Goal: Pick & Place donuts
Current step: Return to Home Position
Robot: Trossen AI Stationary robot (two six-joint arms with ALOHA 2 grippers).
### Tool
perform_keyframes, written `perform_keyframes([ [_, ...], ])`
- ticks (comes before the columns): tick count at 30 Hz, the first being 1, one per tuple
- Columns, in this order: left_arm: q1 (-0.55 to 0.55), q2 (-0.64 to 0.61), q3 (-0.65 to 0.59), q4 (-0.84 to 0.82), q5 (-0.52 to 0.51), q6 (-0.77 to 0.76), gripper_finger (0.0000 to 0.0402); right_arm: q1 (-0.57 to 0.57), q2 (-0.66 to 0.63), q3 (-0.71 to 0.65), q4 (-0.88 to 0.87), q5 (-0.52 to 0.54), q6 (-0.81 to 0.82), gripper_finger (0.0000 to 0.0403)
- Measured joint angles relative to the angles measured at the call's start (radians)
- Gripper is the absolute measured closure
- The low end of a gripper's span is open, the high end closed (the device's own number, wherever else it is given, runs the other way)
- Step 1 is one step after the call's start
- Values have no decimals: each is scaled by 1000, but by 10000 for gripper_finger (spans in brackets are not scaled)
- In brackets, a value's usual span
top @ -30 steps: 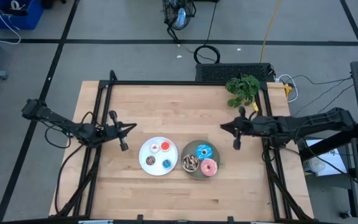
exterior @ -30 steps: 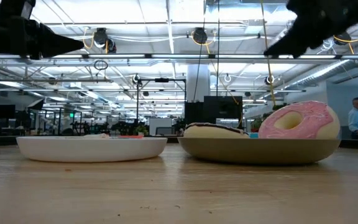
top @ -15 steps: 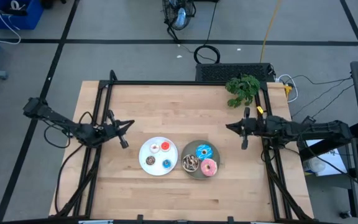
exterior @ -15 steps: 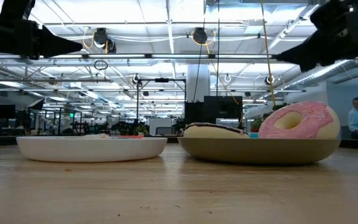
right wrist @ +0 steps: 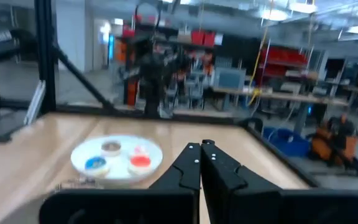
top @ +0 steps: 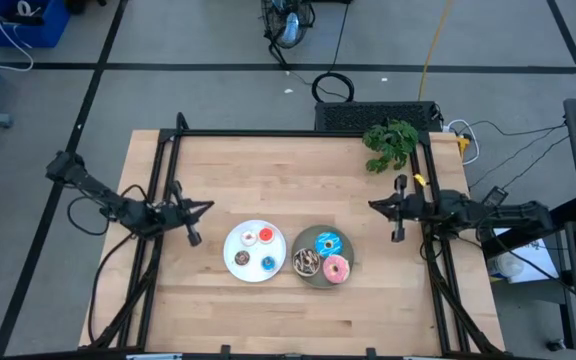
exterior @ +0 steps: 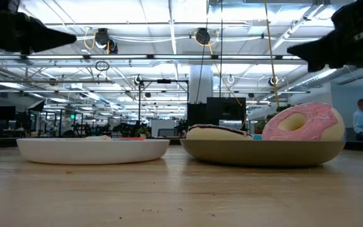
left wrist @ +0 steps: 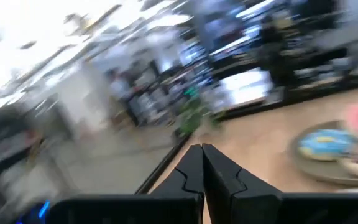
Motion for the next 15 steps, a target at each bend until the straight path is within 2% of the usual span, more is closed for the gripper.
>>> perform_keyframes([
  [3, 23, -26, 0, -41, 164, 59, 397, 0, -22, -20, 15, 0, -6, 403],
  [7, 93, -68, 37, -125, 231, 56, 399, 0, -25, -23, 22, -28, -20, 403],
  [9, 134, -97, 100, -248, 278, 16, 399, 0, -25, -24, 27, -28, -22, 403],
  [13, 197, -150, 265, -579, 438, -108, 399, 0, -24, -25, 27, -28, -22, 403],
  [15, 212, -173, 304, -673, 497, -157, 400, 0, -24, -25, 23, -28, -22, 403],
])
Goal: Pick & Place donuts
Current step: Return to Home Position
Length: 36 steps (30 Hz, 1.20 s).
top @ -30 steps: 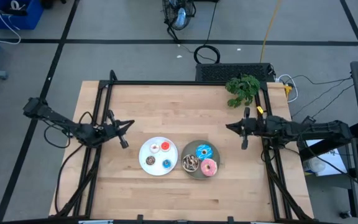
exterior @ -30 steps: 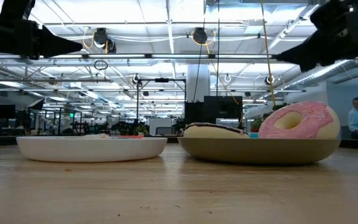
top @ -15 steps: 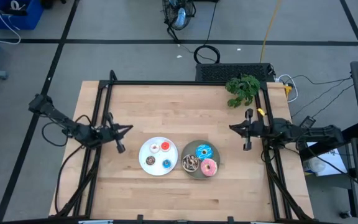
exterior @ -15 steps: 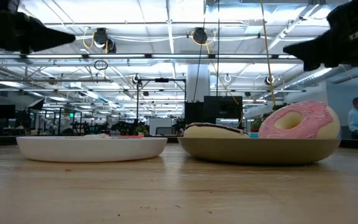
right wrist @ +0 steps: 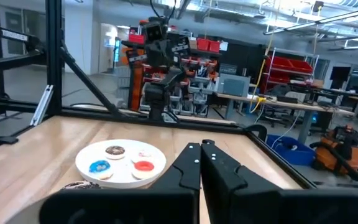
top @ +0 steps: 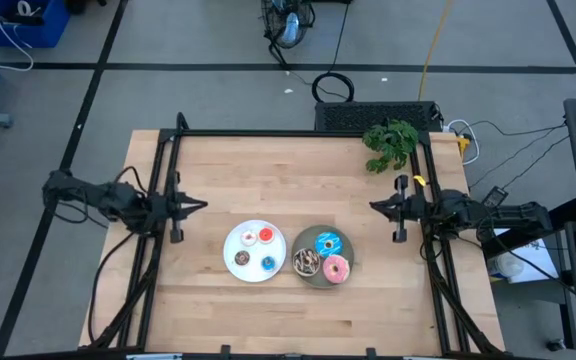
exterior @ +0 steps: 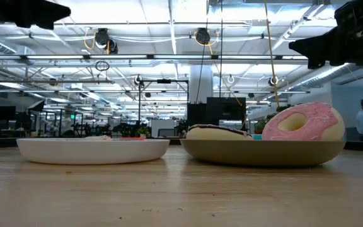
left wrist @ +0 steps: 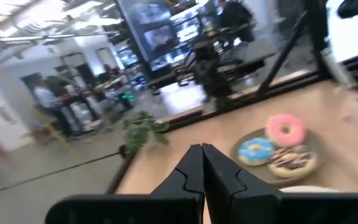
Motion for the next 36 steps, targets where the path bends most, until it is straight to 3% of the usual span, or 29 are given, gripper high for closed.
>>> perform_keyframes([
  [3, 8, -49, -19, -14, 27, -19, 400, 0, 0, 0, -4, -29, -2, 403],
  [10, 34, -229, -233, 144, 33, -16, 400, 0, 0, -1, -3, -101, 4, 403],
  [16, 81, -227, -312, 196, 48, -35, 400, 0, -3, -13, -34, -102, 13, 403],
  [26, 146, -224, -311, 141, 158, -105, 399, 0, -3, -12, -82, -103, 64, 403],
  [36, 161, -223, -311, 133, 157, -125, 396, 0, -3, -12, -89, -95, 99, 403],
])
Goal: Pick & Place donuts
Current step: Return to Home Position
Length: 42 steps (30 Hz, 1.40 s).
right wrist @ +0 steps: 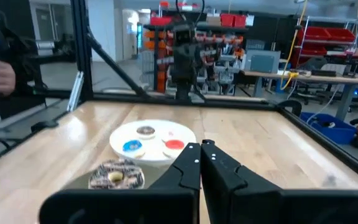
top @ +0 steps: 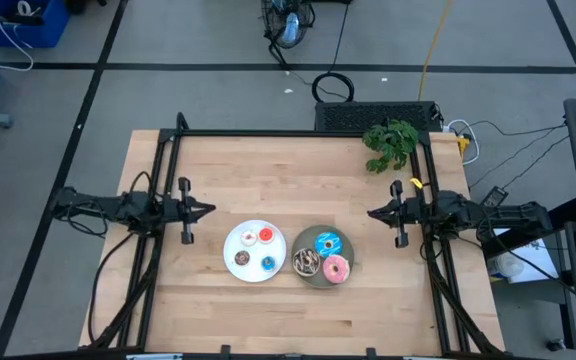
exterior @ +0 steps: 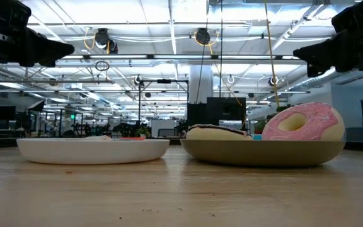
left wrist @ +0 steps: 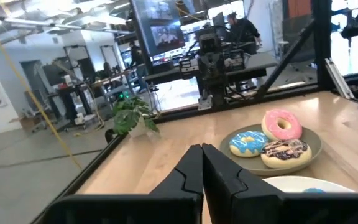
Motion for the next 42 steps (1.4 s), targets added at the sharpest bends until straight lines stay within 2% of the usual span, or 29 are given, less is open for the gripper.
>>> perform_keyframes([
  [4, 0, 0, 0, 0, -25, -95, 376, 0, 0, 0, -14, 22, 10, 403],
  [10, 0, 0, -1, 16, -27, -102, 357, 0, 0, 0, -4, 22, 36, 403],
  [42, 0, 0, -3, 37, -33, -105, 355, 0, 0, 0, -5, 22, 33, 403],
])
